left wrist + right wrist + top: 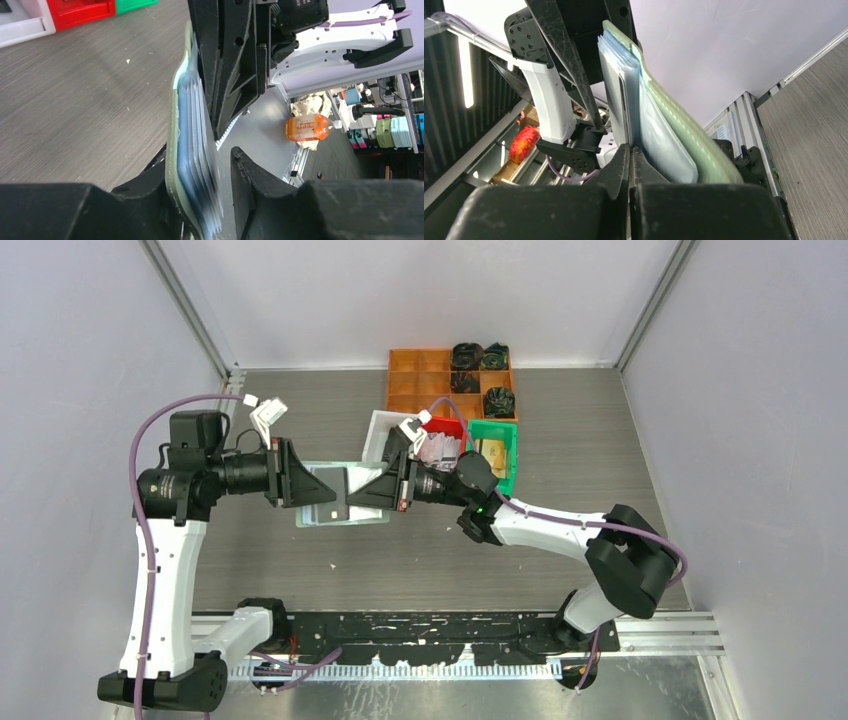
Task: Take the credit cards out of the card holder
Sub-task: Remove the credit card from the card holder.
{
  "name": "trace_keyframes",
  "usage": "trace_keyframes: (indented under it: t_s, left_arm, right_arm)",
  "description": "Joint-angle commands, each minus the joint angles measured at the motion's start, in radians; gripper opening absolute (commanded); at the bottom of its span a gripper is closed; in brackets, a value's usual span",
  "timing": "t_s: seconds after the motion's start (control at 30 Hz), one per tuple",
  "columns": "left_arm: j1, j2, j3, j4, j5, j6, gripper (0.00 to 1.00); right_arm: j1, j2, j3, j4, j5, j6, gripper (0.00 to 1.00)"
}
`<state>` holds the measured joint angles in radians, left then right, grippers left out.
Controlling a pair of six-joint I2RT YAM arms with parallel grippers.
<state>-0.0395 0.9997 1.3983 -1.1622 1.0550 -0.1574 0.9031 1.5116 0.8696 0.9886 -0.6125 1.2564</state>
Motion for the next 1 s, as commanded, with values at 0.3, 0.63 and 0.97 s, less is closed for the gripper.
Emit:
trace_keyframes:
  t_s: [0.3, 0.63, 0.97]
  left_arm:
    - [-0.004, -0.004, 0.06, 0.008, 0.113, 0.013, 0.14]
    - [-0.004, -0.002, 0.07, 0.008, 0.115, 0.006, 0.31]
    - [-0.004, -0.009, 0.049, 0.033, 0.095, -0.01, 0.15]
  right_arm:
    - [-0.045, -0.054, -0.057, 0.108, 0.053, 0.05, 0.01]
    - [-0.05, -0.099, -0.073, 0.036, 0.057, 0.007, 0.01]
    - [-0.025, -0.07, 0.009, 0.111, -0.002, 0.052, 0.38]
